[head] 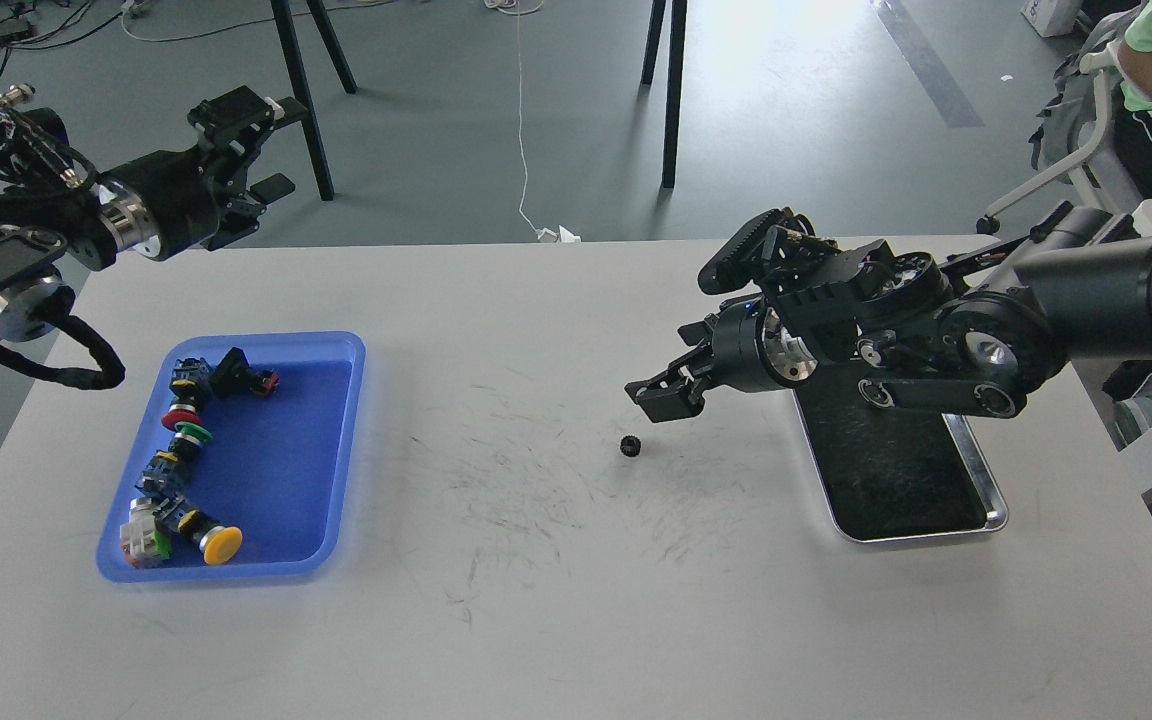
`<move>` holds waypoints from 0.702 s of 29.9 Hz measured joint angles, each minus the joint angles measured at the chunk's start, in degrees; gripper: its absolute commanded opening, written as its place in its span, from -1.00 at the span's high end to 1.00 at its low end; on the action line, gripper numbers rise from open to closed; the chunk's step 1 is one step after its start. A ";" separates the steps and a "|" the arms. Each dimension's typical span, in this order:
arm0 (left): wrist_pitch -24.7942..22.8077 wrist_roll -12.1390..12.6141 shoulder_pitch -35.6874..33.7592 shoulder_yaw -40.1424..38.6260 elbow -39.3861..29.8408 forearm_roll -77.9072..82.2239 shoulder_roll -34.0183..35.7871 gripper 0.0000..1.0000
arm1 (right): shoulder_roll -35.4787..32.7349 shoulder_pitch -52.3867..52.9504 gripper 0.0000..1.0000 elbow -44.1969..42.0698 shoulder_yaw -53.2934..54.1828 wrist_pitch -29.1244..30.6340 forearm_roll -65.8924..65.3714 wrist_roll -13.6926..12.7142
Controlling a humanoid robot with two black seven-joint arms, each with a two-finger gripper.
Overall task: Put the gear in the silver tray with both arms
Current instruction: 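Swing the right gripper down over the black gear on the table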
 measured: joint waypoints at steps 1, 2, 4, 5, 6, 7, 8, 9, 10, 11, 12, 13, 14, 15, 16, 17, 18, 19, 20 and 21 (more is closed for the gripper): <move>0.35 0.00 0.07 0.00 0.37 0.10 -0.55 -0.95 | 0.45 -0.15 -0.88 -0.11 -0.24 0.00 -0.13 0.18; 0.58 0.00 0.10 0.00 0.60 0.12 -1.02 -0.96 | 1.07 -0.38 -0.87 -0.28 -0.63 -0.01 -0.31 0.36; 0.78 0.00 0.14 -0.03 0.84 0.13 -1.46 -0.95 | 2.47 -0.85 -0.86 -0.81 -1.91 -0.14 -0.74 0.57; 0.82 0.00 0.18 -0.07 0.91 0.14 -1.55 -0.95 | 3.05 -1.08 -0.86 -1.19 -2.46 -0.34 -0.84 0.59; 0.84 0.00 0.18 -0.09 0.93 0.16 -1.59 -0.96 | 3.70 -1.32 -0.86 -1.63 -2.97 -0.55 -0.88 0.62; 0.86 0.00 0.18 -0.10 0.97 0.17 -1.60 -0.96 | 4.46 -1.46 -0.86 -2.04 -3.34 -0.71 -0.89 0.64; 0.87 0.00 0.18 -0.12 0.98 0.18 -1.62 -0.96 | 5.27 -1.54 -0.86 -2.29 -3.55 -0.79 -0.90 0.65; 0.88 0.00 0.18 -0.12 0.99 0.19 -1.64 -0.96 | 6.35 -1.64 -0.86 -2.45 -3.71 -0.86 -0.92 0.69; 0.89 0.00 0.18 -0.13 1.00 0.20 -1.65 -0.96 | 7.39 -1.77 -0.85 -2.59 -4.00 -0.96 -0.95 0.73; 0.88 0.00 0.18 -0.13 1.03 0.21 -1.65 -0.96 | 8.08 -1.92 -0.85 -2.75 -4.40 -1.03 -0.97 0.74; 0.82 0.00 0.18 -0.17 1.06 0.21 -1.65 -0.96 | 8.57 -2.13 -0.84 -2.96 -4.96 -1.09 -0.99 0.74; 0.67 0.00 0.18 -0.29 1.06 0.21 -1.64 -0.96 | 8.84 -2.40 -0.84 -3.22 -5.46 -1.15 -1.00 0.75; 0.50 0.00 0.17 -0.40 1.05 0.08 -1.60 -0.96 | 8.95 -2.71 -0.84 -3.56 -5.78 -1.19 -1.00 0.74; 0.41 0.00 0.14 -0.47 1.04 -0.01 -1.53 -0.96 | 9.03 -3.12 -0.84 -4.08 -6.05 -1.22 -1.00 0.74; 0.36 0.00 0.11 -0.54 1.02 -0.02 -1.49 -0.96 | 9.07 -3.54 -0.82 -4.55 -6.22 -1.23 -1.00 0.74; 0.35 0.00 0.11 -0.56 0.99 -0.02 -1.49 -0.96 | 9.09 -3.88 -0.80 -4.93 -6.31 -1.23 -1.00 0.76; 0.36 0.00 0.11 -0.56 0.97 0.01 -1.49 -0.96 | 9.10 -4.13 -0.80 -5.18 -6.36 -1.24 -1.00 0.78; 0.39 0.00 0.11 -0.56 0.97 0.03 -1.49 -0.96 | 9.11 -4.34 -0.79 -5.41 -6.46 -1.24 -1.00 0.80; 0.41 0.00 0.12 -0.56 0.96 0.06 -1.49 -0.96 | 9.11 -4.48 -0.77 -5.60 -6.53 -1.24 -1.00 0.81; 0.42 0.00 0.12 -0.56 0.96 0.06 -1.44 -0.96 | 9.12 -4.67 -0.76 -5.94 -6.57 -1.24 -1.00 0.82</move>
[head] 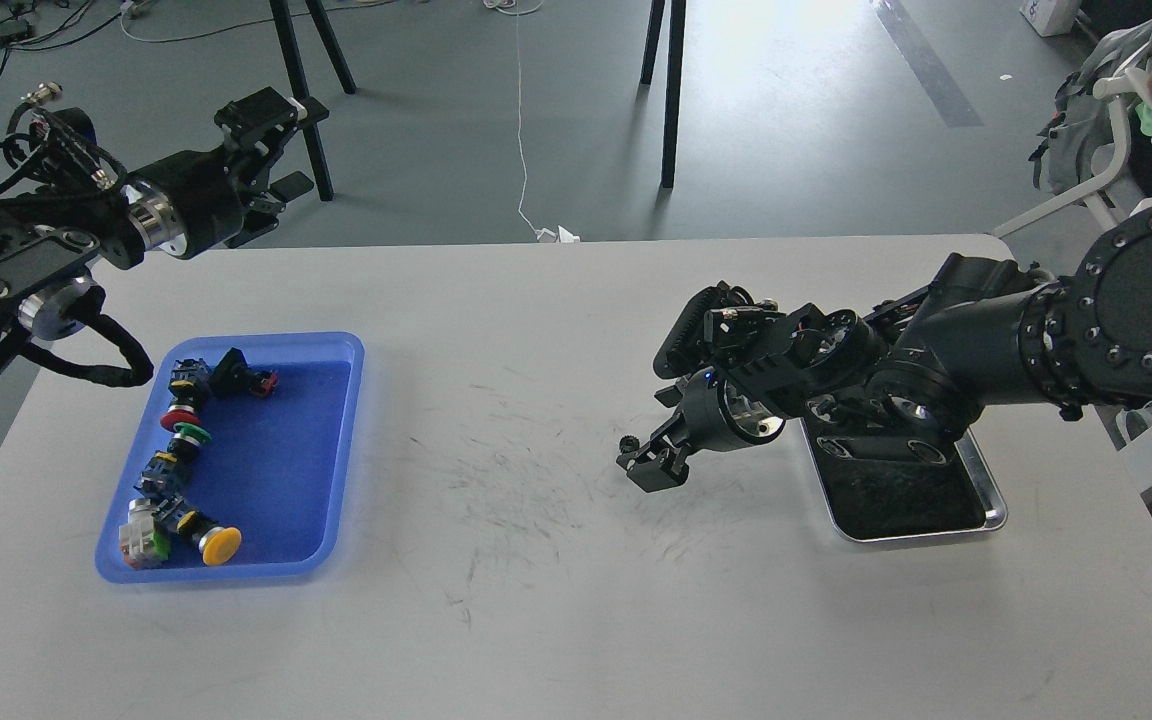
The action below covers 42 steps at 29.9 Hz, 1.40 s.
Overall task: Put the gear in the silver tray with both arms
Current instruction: 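Swing the right gripper down over the black gear on the table, then close the right gripper around the black gear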
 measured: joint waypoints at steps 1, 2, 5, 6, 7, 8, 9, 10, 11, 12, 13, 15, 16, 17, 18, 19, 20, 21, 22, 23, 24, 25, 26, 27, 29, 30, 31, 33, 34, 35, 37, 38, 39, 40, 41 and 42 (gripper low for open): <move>0.01 0.00 0.02 0.00 0.00 0.00 0.08 -0.96 | 0.00 -0.28 -0.76 -0.51 -0.02 0.00 0.00 0.00; 0.01 0.00 0.03 -0.01 0.00 -0.04 0.16 -0.96 | 0.00 -0.63 -0.76 -1.12 -0.04 0.00 0.03 0.00; -0.02 0.00 0.03 -0.08 0.00 -0.23 0.22 -0.96 | 0.00 -1.50 -0.74 -2.90 -0.06 0.06 0.24 0.00; -0.04 0.00 0.03 -0.08 0.00 -0.23 0.26 -0.96 | 0.00 -1.66 -0.74 -3.33 -0.06 0.07 0.38 0.00; -0.05 0.00 0.04 -0.08 0.00 -0.23 0.29 -0.96 | 0.00 -1.81 -0.72 -3.67 -0.06 0.07 0.49 -0.01; -0.07 0.00 0.03 -0.08 0.00 -0.21 0.34 -0.96 | 0.00 -2.02 -0.72 -3.87 -0.01 0.07 0.53 0.00; -0.08 0.00 0.03 -0.08 0.00 -0.18 0.40 -0.96 | 0.00 -2.29 -0.72 -4.00 0.05 0.07 0.53 -0.01; -0.08 0.00 0.03 -0.08 0.00 -0.17 0.45 -0.96 | 0.00 -2.68 -0.72 -4.13 0.13 0.05 0.53 0.00; -0.08 0.00 0.03 -0.08 0.00 -0.17 0.51 -0.96 | 0.00 -3.12 -0.72 -4.29 0.24 -0.05 0.52 -0.01; -0.08 0.00 0.03 -0.06 0.00 -0.17 0.59 -0.96 | 0.00 -3.50 -0.70 -4.48 0.34 -0.21 0.52 -0.01; -0.08 0.00 0.03 -0.06 0.00 -0.17 0.66 -0.96 | 0.00 -3.90 -0.70 -4.76 0.43 -0.48 0.52 -0.01; -0.08 0.00 0.03 -0.06 0.00 -0.17 0.78 -0.96 | 0.00 -4.64 -0.70 -5.32 0.56 -1.14 0.52 -0.02; -0.08 0.00 0.03 -0.06 0.00 -0.17 0.82 -0.96 | 0.00 -4.97 -0.70 -5.48 0.63 -1.56 0.52 -0.02; -0.09 0.00 0.03 -0.06 0.00 -0.17 0.85 -0.96 | 0.00 -5.24 -0.70 -5.58 0.72 -1.97 0.54 -0.02; -0.10 0.00 0.03 -0.06 0.00 -0.18 0.87 -0.96 | 0.00 -5.38 -0.70 -5.63 0.81 -2.30 0.57 -0.02; -0.11 0.00 0.03 -0.06 0.00 -0.19 0.90 -0.96 | 0.00 -5.48 -0.69 -5.69 0.92 -2.59 0.57 -0.01; -0.14 0.00 0.03 -0.07 0.00 -0.20 0.92 -0.96 | 0.00 -5.57 -0.69 -5.81 1.03 -2.80 0.57 -0.01; -0.14 0.00 0.03 -0.07 0.00 -0.22 0.93 -0.96 | 0.00 -5.66 -0.69 -5.92 1.13 -3.03 0.57 -0.02; -0.14 0.00 0.03 -0.07 0.00 -0.29 0.93 -0.96 | 0.00 -5.73 -0.69 -5.95 1.27 -3.27 0.57 -0.02; -0.14 0.00 0.03 -0.07 0.00 -0.36 0.93 -0.96 | 0.00 -5.81 -0.69 -5.95 1.60 -3.63 0.57 -0.02; -0.14 0.00 0.03 -0.08 0.00 -0.48 0.93 -0.96 | 0.00 -5.89 -0.69 -5.93 2.09 -3.92 0.57 -0.02; -0.14 0.00 0.02 -0.08 0.00 -0.59 0.95 -0.96 | 0.00 -5.96 -0.67 -5.89 2.48 -4.10 0.57 -0.02; -0.13 0.00 0.00 -0.09 0.00 -0.66 0.99 -0.96 | 0.00 -6.09 -0.66 -5.89 2.78 -4.20 0.57 -0.01; -0.11 0.00 -0.03 -0.09 0.00 -0.70 1.04 -0.96 | 0.00 -6.29 -0.66 -5.94 2.94 -4.30 0.55 -0.02; -0.09 0.00 -0.06 -0.10 0.00 -0.73 1.11 -0.96 | 0.00 -7.00 -0.65 -5.98 3.27 -4.64 0.48 0.03; -0.09 0.00 -0.06 -0.10 0.00 -0.75 1.27 -0.96 | 0.00 -7.27 -0.65 -6.00 3.34 -4.81 0.42 0.04; -0.09 0.00 -0.06 -0.10 0.00 -0.78 1.58 -0.96 | 0.00 -7.47 -0.65 -6.07 3.36 -4.87 0.36 0.05; -0.08 0.00 -0.06 -0.10 0.00 -0.81 2.13 -0.96 | 0.00 -7.79 -0.62 -6.30 3.36 -4.97 0.27 0.11; -0.08 0.00 -0.05 -0.11 0.00 -0.82 2.30 -0.96 | 0.00 -7.88 -0.59 -6.35 3.37 -4.99 0.23 0.17; -0.08 0.00 -0.06 -0.15 0.00 -0.82 2.40 -0.96 | 0.00 -7.98 -0.58 -6.39 3.37 -5.02 0.21 0.24; -0.09 0.00 -0.06 -0.28 0.00 -0.82 2.64 -0.96 | 0.00 -8.17 -0.52 -6.54 3.37 -5.17 0.17 0.31; -0.10 0.00 -0.06 -0.35 -0.02 -0.82 2.78 -0.96 | 0.00 -8.32 -0.51 -6.65 3.37 -5.28 0.15 0.33; -0.11 0.00 -0.05 -0.45 -0.04 -0.82 2.87 -0.96 | 0.00 -8.49 -0.48 -6.79 3.37 -5.43 0.11 0.34; -0.14 0.00 -0.06 -0.65 -0.07 -0.83 2.92 -0.96 | 0.00 -8.62 -0.44 -6.92 3.37 -5.60 0.10 0.34; -0.15 0.00 -0.06 -0.87 -0.11 -0.83 2.99 -0.96 | 0.00 -8.71 -0.42 -7.00 3.37 -5.71 0.10 0.34; -0.15 0.00 -0.06 -1.05 -0.13 -0.83 3.07 -0.96 | 0.00 -8.77 -0.38 -7.03 3.37 -5.80 0.10 0.35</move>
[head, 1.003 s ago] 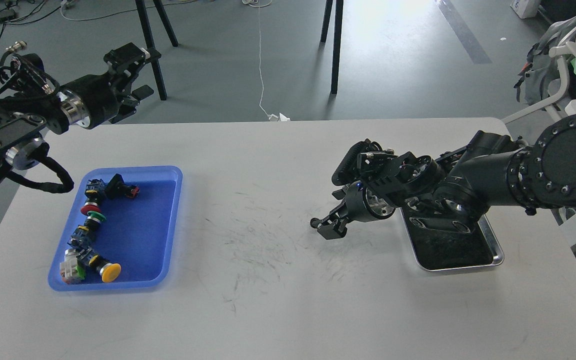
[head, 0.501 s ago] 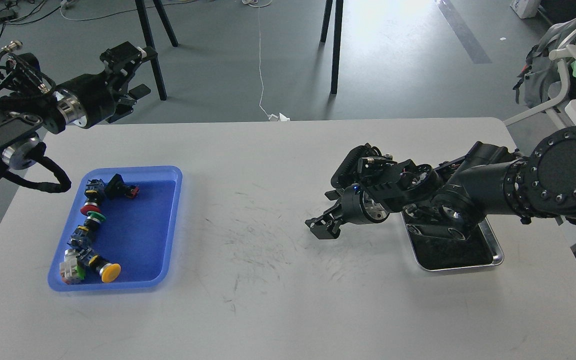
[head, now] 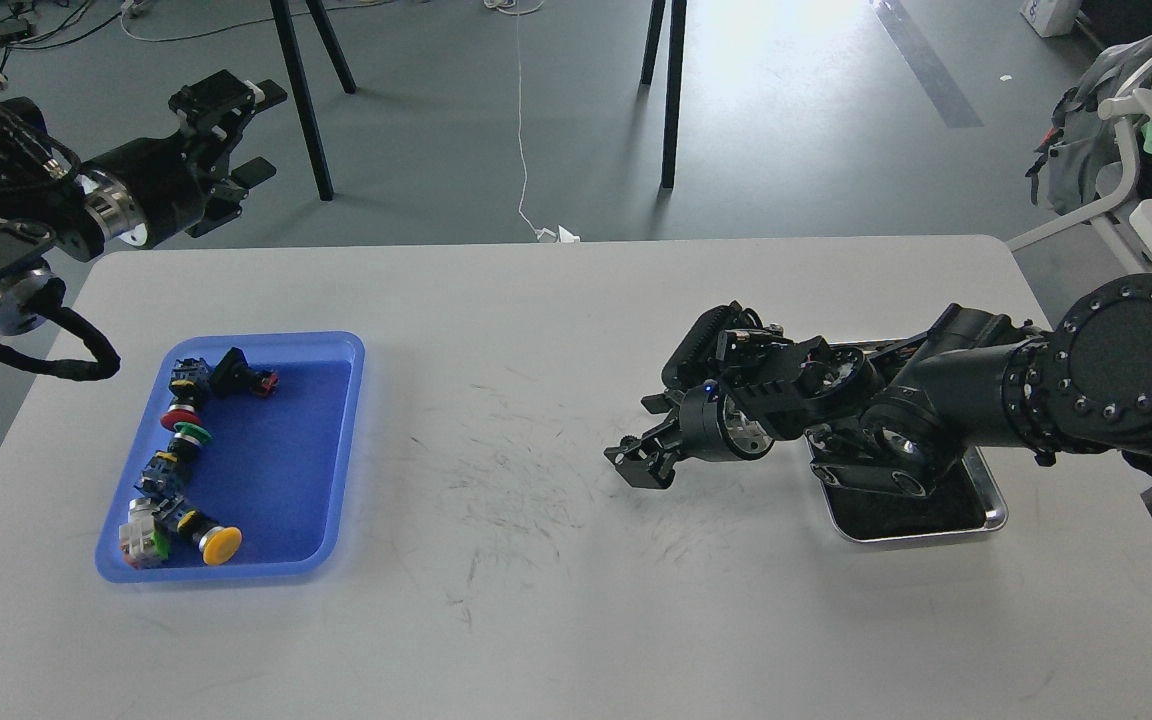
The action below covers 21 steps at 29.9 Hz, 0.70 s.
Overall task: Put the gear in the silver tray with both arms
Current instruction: 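Close the right gripper around the black gear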
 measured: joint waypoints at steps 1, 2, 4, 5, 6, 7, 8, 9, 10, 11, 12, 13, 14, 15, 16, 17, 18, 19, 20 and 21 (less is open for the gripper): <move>0.00 0.00 0.00 -0.16 -0.02 0.00 0.13 -0.96 | 0.00 -0.06 -0.34 0.00 0.00 -0.06 0.00 0.00; -0.01 0.00 0.00 -0.28 -0.03 0.00 0.29 -0.96 | 0.00 -0.11 -0.31 0.00 -0.01 -0.08 0.00 0.00; -0.01 0.00 0.00 -0.41 -0.03 0.00 0.60 -0.96 | 0.00 -0.33 -0.24 0.00 -0.07 -0.08 -0.01 0.00; -0.01 0.00 0.00 -0.43 -0.04 0.00 0.71 -0.96 | 0.00 -0.42 -0.20 0.00 -0.10 -0.08 -0.03 0.00; -0.01 0.00 0.00 -0.44 -0.06 0.00 0.76 -0.96 | 0.00 -0.52 -0.18 -0.01 -0.14 -0.08 -0.06 0.00; -0.01 0.00 0.01 -0.45 -0.07 0.00 0.82 -0.96 | 0.00 -0.62 -0.17 -0.04 -0.18 -0.09 -0.08 0.00; -0.01 0.00 0.03 -0.45 -0.07 0.00 0.90 -0.96 | 0.00 -0.70 -0.13 -0.10 -0.22 -0.09 -0.10 0.00; -0.01 0.00 0.06 -0.45 -0.08 0.00 1.02 -0.96 | 0.00 -0.83 -0.10 -0.27 -0.24 -0.09 -0.10 0.00; -0.01 0.00 0.06 -0.45 -0.08 0.00 1.15 -0.96 | 0.00 -0.98 -0.04 -0.43 -0.26 -0.09 -0.10 0.00; -0.01 0.00 0.06 -0.45 -0.08 0.00 1.28 -0.96 | 0.00 -1.08 0.00 -0.54 -0.27 -0.09 -0.10 0.00; -0.01 0.00 0.08 -0.45 -0.08 0.00 1.38 -0.96 | 0.00 -1.18 0.00 -0.66 -0.29 -0.09 -0.10 0.00; -0.01 0.00 0.09 -0.45 -0.08 0.00 1.46 -0.96 | 0.00 -1.24 0.05 -0.75 -0.32 -0.09 -0.10 0.00; -0.01 0.00 0.09 -0.45 -0.08 0.00 1.51 -0.96 | 0.00 -1.27 0.09 -0.81 -0.34 -0.09 -0.10 0.00; -0.01 0.00 0.10 -0.45 -0.08 0.00 1.54 -0.96 | 0.00 -1.28 0.14 -0.84 -0.34 -0.09 -0.10 0.00; -0.01 0.00 0.12 -0.45 -0.08 0.00 1.54 -0.96 | 0.00 -1.29 0.18 -0.86 -0.37 -0.09 -0.10 0.00; -0.01 0.00 0.14 -0.45 -0.08 0.00 1.54 -0.96 | 0.00 -1.29 0.22 -0.86 -0.40 -0.09 -0.10 0.00; -0.01 0.00 0.14 -0.45 -0.08 0.00 1.57 -0.96 | 0.00 -1.30 0.30 -0.88 -0.42 -0.09 -0.10 0.00; -0.01 0.00 0.14 -0.45 -0.08 0.00 1.59 -0.96 | 0.00 -1.30 0.36 -0.91 -0.44 -0.09 -0.10 0.00; -0.01 0.00 0.14 -0.45 -0.08 0.00 1.61 -0.96 | 0.00 -1.30 0.39 -0.94 -0.44 -0.09 -0.10 0.00; -0.01 0.00 0.14 -0.45 -0.08 0.00 1.62 -0.96 | 0.00 -1.30 0.43 -0.94 -0.44 -0.09 -0.10 0.00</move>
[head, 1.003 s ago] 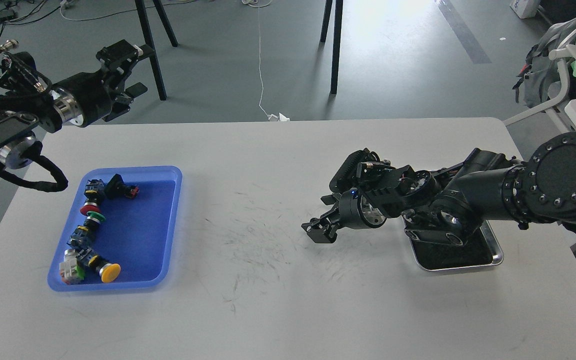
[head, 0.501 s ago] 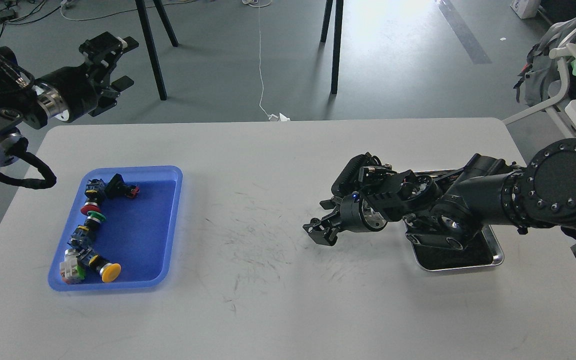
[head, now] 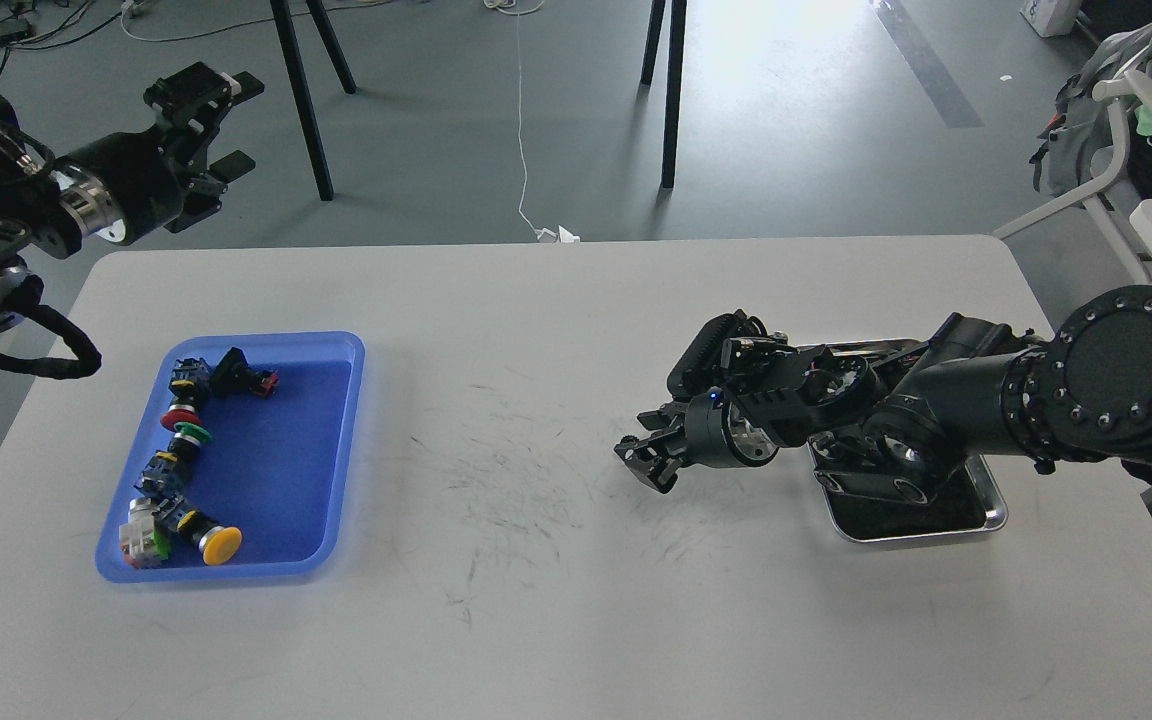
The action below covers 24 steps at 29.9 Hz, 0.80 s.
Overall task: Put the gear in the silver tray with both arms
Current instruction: 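Close the right gripper around the black gear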
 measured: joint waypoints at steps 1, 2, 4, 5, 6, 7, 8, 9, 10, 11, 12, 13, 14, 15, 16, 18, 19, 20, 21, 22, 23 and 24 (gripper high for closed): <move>0.00 0.00 0.00 0.00 0.00 0.00 0.00 -0.96 | 0.00 0.00 0.47 0.00 0.00 0.00 0.00 0.01; 0.00 0.00 0.00 0.00 -0.01 0.00 0.00 -0.96 | 0.00 0.00 0.51 0.00 0.00 0.00 0.00 0.06; 0.00 0.00 0.00 0.00 -0.04 0.00 0.01 -0.96 | 0.00 0.00 0.58 0.00 -0.01 0.00 0.00 0.35; 0.00 0.00 0.01 0.00 -0.05 0.00 0.01 -0.96 | 0.00 0.00 0.64 0.02 -0.01 0.00 0.00 0.55; 0.00 0.00 0.01 0.00 -0.05 0.00 0.01 -0.96 | 0.00 0.00 0.68 0.04 -0.01 0.00 0.00 0.71; 0.00 0.00 0.01 0.00 -0.05 0.00 0.02 -0.96 | 0.00 0.00 0.74 0.05 -0.01 0.00 0.01 0.87; 0.00 0.00 0.01 0.00 -0.05 0.00 0.04 -0.96 | 0.00 0.00 0.77 0.06 -0.01 0.02 0.00 1.09; 0.00 0.00 0.01 0.00 -0.05 0.00 0.04 -0.96 | 0.00 0.05 0.77 0.07 0.00 0.05 0.00 1.41; 0.00 0.00 0.01 0.00 -0.05 0.00 0.04 -0.96 | 0.00 0.18 0.79 0.14 -0.01 0.08 0.00 1.76; 0.00 0.00 0.01 0.00 -0.05 0.00 0.04 -0.96 | 0.00 0.35 0.80 0.24 0.01 0.10 0.02 2.15; 0.00 0.00 0.03 0.00 -0.05 0.00 0.04 -0.96 | 0.00 0.60 0.80 0.35 0.01 0.15 0.06 2.50; 0.00 0.00 0.08 0.00 -0.06 0.00 0.04 -0.96 | 0.00 0.86 0.80 0.48 0.02 0.23 0.10 2.75; 0.02 0.00 0.10 0.00 -0.06 0.00 0.04 -0.96 | 0.00 1.23 0.80 0.71 0.01 0.31 0.12 3.04; 0.03 0.00 0.11 0.00 -0.05 0.00 0.04 -0.96 | 0.00 1.79 0.80 1.11 0.01 0.39 0.15 3.35; 0.08 0.00 0.15 0.00 -0.06 0.00 0.04 -0.96 | 0.00 2.39 0.80 1.63 -0.01 0.46 0.16 3.63; 0.19 0.00 0.30 0.00 -0.06 0.00 0.02 -0.96 | 0.00 4.29 0.80 3.40 -0.05 0.63 0.17 4.19; 0.25 0.00 0.39 0.00 -0.06 0.00 -0.07 -0.96 | 0.00 5.44 0.80 4.31 -0.05 0.69 0.18 4.40; 0.32 0.00 0.46 0.00 -0.06 0.00 -0.18 -0.96 | 0.00 6.53 0.79 5.14 -0.05 0.76 0.18 4.53; 0.37 0.00 0.50 0.00 -0.06 0.00 -0.27 -0.96 | 0.00 7.77 0.79 6.12 -0.06 0.87 0.18 4.65; 0.40 0.00 0.52 0.00 -0.06 0.01 -0.35 -0.96 | 0.00 8.93 0.79 7.16 -0.15 1.02 0.15 4.88; 0.43 0.00 0.52 0.00 -0.06 0.04 -0.46 -0.96 | -0.04 9.92 0.79 8.13 -0.28 1.17 -0.06 5.15; 0.43 0.00 0.52 0.00 -0.06 0.06 -0.58 -0.96 | -0.57 11.10 0.79 9.36 -0.43 1.39 -0.49 5.53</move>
